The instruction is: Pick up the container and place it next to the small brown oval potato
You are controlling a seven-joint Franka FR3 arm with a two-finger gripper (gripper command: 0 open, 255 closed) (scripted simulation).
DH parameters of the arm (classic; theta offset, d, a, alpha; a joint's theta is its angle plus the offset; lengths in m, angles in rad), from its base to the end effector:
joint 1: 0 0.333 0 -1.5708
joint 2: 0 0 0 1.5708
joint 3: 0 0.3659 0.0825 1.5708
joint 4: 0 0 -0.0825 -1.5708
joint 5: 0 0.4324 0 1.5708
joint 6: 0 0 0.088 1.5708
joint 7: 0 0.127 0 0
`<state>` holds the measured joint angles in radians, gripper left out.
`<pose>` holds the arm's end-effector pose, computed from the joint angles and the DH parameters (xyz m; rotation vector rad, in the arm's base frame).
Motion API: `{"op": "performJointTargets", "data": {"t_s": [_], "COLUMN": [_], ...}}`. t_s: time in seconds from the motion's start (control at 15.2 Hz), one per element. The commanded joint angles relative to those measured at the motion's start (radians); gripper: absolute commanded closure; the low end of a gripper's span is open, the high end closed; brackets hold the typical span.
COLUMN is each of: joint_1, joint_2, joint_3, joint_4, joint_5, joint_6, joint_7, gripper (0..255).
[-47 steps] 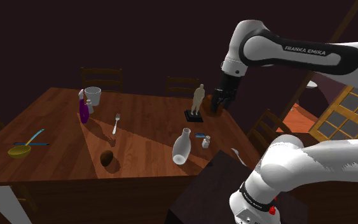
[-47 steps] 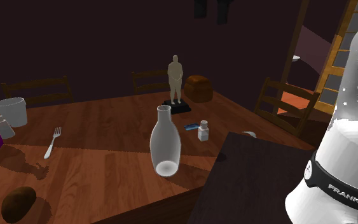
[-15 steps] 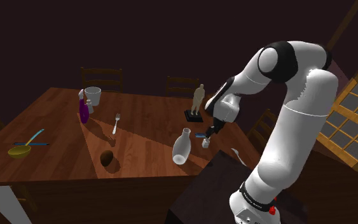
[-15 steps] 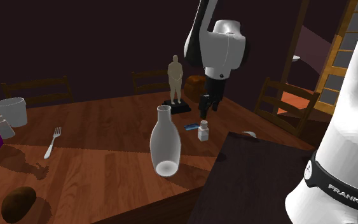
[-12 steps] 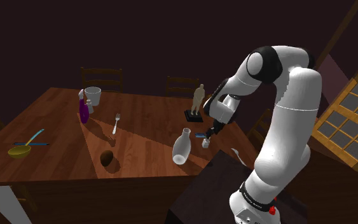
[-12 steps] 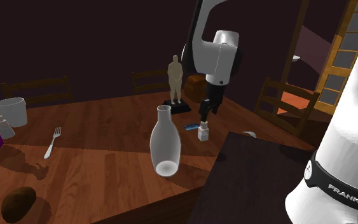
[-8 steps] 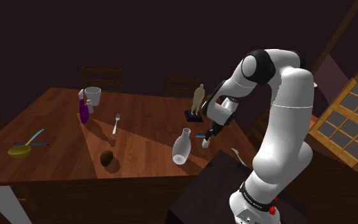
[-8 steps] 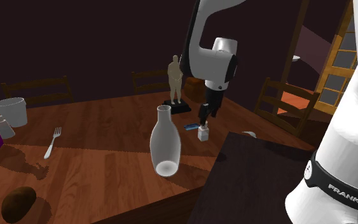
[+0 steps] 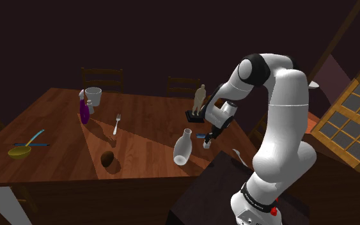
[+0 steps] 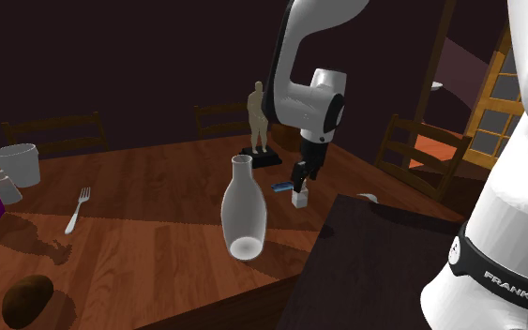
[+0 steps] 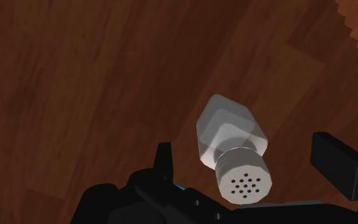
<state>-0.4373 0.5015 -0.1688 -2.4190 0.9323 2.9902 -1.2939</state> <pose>0.3715 -0.3354 0.0920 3.0915 -0.3176 0.2167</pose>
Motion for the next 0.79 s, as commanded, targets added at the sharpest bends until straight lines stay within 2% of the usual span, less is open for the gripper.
{"op": "performJointTargets", "data": {"t_s": [0.0, 0.2, 0.26, 0.73], "joint_1": [-0.002, -0.002, -0.002, -0.002], "joint_2": [0.002, 0.002, 0.002, 0.002], "joint_3": [0.002, 0.002, 0.002, 0.002], "joint_4": [0.001, 0.001, 0.001, 0.001], "joint_5": [0.002, 0.002, 0.002, 0.002], "joint_6": [0.001, 0.001, 0.001, 0.001], "joint_7": [-0.002, -0.002, -0.002, -0.002], "gripper": [0, 0, 255, 255]}}
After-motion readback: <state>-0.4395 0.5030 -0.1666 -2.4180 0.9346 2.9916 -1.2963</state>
